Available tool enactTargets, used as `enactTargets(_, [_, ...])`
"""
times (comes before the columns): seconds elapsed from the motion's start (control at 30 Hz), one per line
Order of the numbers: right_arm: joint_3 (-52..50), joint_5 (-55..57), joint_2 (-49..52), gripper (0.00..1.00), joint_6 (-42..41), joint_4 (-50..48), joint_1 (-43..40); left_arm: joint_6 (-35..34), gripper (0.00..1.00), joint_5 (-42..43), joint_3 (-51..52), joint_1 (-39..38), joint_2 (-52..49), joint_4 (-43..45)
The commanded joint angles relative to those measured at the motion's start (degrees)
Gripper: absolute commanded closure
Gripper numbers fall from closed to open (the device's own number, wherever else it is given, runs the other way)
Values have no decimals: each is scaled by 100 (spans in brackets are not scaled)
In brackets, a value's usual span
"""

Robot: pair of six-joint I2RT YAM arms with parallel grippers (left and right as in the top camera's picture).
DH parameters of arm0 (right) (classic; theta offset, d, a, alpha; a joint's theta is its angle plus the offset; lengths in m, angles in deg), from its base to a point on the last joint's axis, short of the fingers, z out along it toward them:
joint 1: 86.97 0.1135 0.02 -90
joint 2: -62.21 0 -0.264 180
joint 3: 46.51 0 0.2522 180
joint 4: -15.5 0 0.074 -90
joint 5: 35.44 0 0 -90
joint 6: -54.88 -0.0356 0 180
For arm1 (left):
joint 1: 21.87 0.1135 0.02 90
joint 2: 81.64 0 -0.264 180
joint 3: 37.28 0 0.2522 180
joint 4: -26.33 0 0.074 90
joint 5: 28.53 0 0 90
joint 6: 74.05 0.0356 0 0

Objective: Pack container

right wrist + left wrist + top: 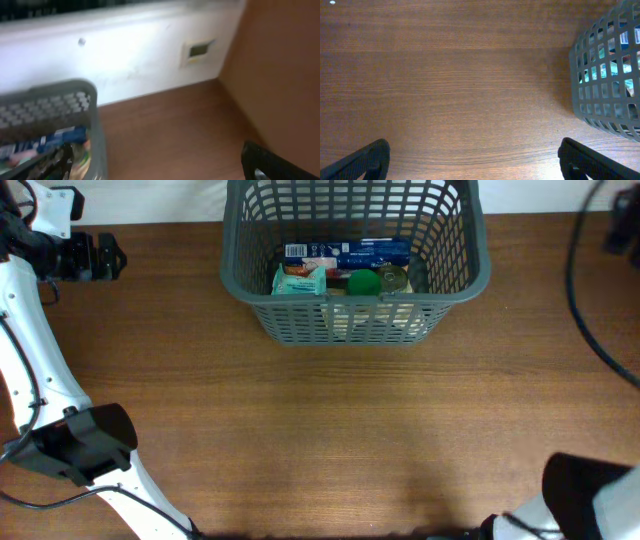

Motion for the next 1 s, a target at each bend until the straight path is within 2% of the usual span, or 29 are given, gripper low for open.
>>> enactTargets(0.0, [24, 52, -835, 1, 39, -48, -170, -74, 1, 22, 37, 2, 0, -4])
enactTargets(0.23, [24, 52, -1602, 1, 42, -2, -160, -74, 1, 22, 37, 2, 0, -4])
enactTargets(0.57, [11, 52, -1805, 1, 42, 544, -160, -74, 1, 22, 37, 2, 0, -4])
enactTargets(0.8, [-127, -376, -1965, 1, 37, 411, -155, -74, 1, 22, 37, 2, 0, -4])
enactTargets(0.87, [-658, -667, -2334, 1, 37, 15, -155, -74, 1, 22, 37, 2, 0, -2])
enactTargets(0.93, [-1851, -1036, -3067, 1, 37, -831, -155, -74, 1, 22, 37, 2, 0, -4])
enactTargets(0.97, [-2837, -1296, -3637, 1, 37, -1565, -155, -74, 1, 22, 37, 2, 0, -2])
